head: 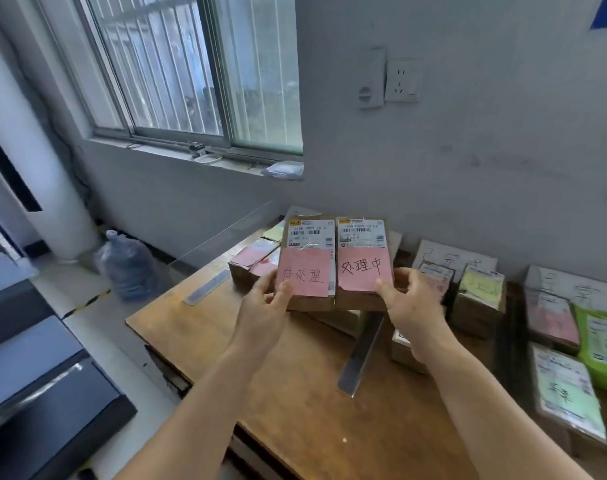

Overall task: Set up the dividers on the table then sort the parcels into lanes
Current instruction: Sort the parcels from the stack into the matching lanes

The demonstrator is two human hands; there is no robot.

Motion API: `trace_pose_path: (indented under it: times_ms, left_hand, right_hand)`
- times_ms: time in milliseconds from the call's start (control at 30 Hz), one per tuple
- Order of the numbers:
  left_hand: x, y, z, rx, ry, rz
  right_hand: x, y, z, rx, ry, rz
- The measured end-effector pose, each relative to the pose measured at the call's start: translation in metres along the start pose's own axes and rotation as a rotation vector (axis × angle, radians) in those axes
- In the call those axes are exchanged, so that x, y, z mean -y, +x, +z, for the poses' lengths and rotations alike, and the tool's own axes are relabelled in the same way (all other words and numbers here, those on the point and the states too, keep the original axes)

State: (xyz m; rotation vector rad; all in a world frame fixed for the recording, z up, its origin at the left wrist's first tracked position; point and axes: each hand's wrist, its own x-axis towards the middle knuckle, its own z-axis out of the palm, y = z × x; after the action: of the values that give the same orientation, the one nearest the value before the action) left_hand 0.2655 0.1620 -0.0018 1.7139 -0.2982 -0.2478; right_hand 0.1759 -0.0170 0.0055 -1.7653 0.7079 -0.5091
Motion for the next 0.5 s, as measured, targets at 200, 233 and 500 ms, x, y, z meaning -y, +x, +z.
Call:
trace_pose_path:
  times_ms: [200, 233, 500]
  left_hand:
    - [0.003, 0.054, -0.017, 0.004, -0.006, -0.029]
    - [0.004, 0.06, -0.02, 0.007, -0.027, -0.035]
    - [0.02, 0.112, -0.06, 0.038, -0.075, -0.033]
  right_hand:
    - [0.014, 0.046, 0.034, 0.07, -0.014, 0.015]
    - [0.017, 0.05, 0.039, 0.084, -0.009, 0.019]
    - [0.03, 0.074, 0.096, 0.035, 0.055, 0.046]
